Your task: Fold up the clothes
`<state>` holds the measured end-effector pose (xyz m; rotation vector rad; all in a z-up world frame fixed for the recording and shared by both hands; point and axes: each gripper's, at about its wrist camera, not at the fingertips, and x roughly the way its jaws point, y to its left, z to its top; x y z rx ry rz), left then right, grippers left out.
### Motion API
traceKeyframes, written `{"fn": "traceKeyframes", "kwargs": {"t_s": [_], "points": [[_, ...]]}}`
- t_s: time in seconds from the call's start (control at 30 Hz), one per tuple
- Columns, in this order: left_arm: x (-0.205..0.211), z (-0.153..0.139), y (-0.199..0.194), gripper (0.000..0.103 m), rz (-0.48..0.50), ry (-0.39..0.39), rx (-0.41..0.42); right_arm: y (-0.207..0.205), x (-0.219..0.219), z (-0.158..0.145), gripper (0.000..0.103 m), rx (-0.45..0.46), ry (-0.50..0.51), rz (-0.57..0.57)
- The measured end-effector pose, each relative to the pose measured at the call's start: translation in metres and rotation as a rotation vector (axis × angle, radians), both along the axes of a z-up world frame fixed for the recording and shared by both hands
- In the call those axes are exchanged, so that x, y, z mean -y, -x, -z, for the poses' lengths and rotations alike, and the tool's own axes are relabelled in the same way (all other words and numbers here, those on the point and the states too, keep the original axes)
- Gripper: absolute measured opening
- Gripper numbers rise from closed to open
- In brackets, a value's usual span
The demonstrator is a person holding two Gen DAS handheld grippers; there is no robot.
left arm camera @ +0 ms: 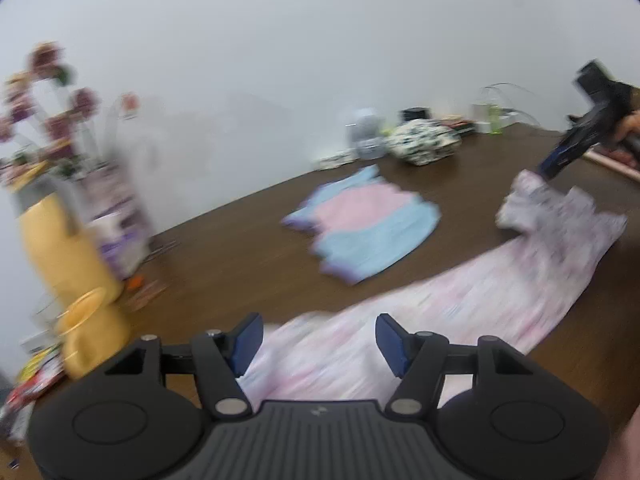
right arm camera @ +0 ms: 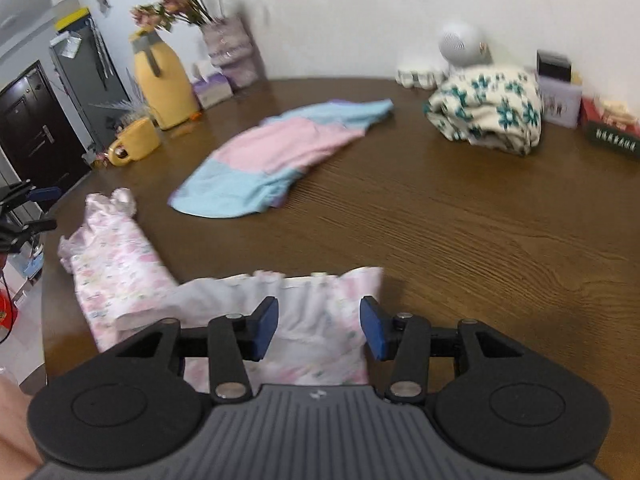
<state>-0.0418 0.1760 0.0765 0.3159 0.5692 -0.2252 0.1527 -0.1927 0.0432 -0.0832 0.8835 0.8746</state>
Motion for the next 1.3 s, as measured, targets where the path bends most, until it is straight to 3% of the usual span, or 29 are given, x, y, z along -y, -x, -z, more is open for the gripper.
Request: {"fn": "traceKeyframes", "kwargs": {"t_s": [0.17, 0.27, 0.33, 0.4, 0.53, 0.63, 0.67, 0.7, 0.73, 0.97, 1.03, 1.1, 1.13, 1.23, 1.3], "points": [[0.073, 0.004, -0.064, 0.062, 0.165, 0.189, -0.145, -0.031, -0.001, 0.019, 0.046, -0.078, 0.015, -0.026], [0.101, 0.016, -0.100, 0.062, 0.209, 0.338, -0.261, -0.040, -0.003, 0.024, 0.045, -0.107, -0.001, -0.046], [0.117, 0.026, -0.122, 0.063, 0.218, 0.436, -0.342, -0.039, -0.005, 0.022, 0.035, -0.100, -0.007, -0.078], [0.129, 0.038, -0.138, 0.063, 0.206, 0.495, -0.408, -0.037, -0.006, 0.020, 0.006, -0.090, -0.014, -0.111], [0.144, 0.057, -0.160, 0.059, 0.160, 0.545, -0.488, -0.011, -0.002, 0.002, 0.004, 0.022, -0.045, -0.231], [0.146, 0.063, -0.168, 0.041, 0.135, 0.601, -0.516, 0.008, 0.001, -0.011, 0.004, 0.107, -0.069, -0.321], [0.147, 0.064, -0.169, 0.025, 0.126, 0.605, -0.514, 0.015, 0.003, -0.015, 0.004, 0.135, -0.076, -0.352], [0.149, 0.063, -0.166, 0.008, 0.137, 0.584, -0.489, 0.023, 0.005, -0.019, 0.004, 0.167, -0.080, -0.391], [0.153, 0.060, -0.155, 0.003, 0.177, 0.528, -0.428, 0.032, 0.008, -0.023, 0.004, 0.198, -0.084, -0.430], [0.182, 0.036, -0.079, 0.001, 0.436, 0.127, 0.001, 0.088, 0.014, -0.026, 0.004, 0.340, 0.056, -0.649], [0.200, 0.042, -0.046, 0.002, 0.555, -0.092, 0.110, 0.102, 0.009, -0.020, 0.004, 0.365, 0.145, -0.695], [0.217, 0.059, -0.018, 0.002, 0.670, -0.302, 0.144, 0.111, 0.003, -0.011, 0.004, 0.368, 0.216, -0.713], [0.222, 0.066, -0.011, 0.002, 0.701, -0.354, 0.134, 0.114, 0.001, -0.008, 0.004, 0.365, 0.238, -0.715], [0.228, 0.082, -0.001, 0.006, 0.734, -0.402, 0.080, 0.117, 0.002, -0.004, 0.015, 0.346, 0.244, -0.676], [0.228, 0.086, -0.002, 0.006, 0.704, -0.402, 0.079, 0.118, 0.010, -0.009, 0.032, 0.325, 0.201, -0.631]]}}
